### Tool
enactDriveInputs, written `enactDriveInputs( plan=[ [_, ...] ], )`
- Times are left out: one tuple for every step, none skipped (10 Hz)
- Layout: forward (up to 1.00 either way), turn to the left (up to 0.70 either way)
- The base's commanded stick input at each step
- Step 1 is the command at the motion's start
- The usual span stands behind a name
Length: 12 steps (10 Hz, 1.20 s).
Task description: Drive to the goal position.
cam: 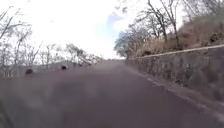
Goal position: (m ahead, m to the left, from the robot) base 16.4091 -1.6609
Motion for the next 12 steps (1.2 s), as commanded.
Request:
enactDriveInputs(
  plan=[
    [0.7, 0.0],
    [0.7, 0.0],
    [0.7, 0.0],
    [0.7, 0.0],
    [0.7, 0.0],
    [0.7, 0.0],
    [0.7, 0.0],
    [0.7, 0.0],
    [0.7, 0.0],
    [0.7, 0.0],
    [0.7, 0.0],
    [0.7, 0.0]
  ],
)
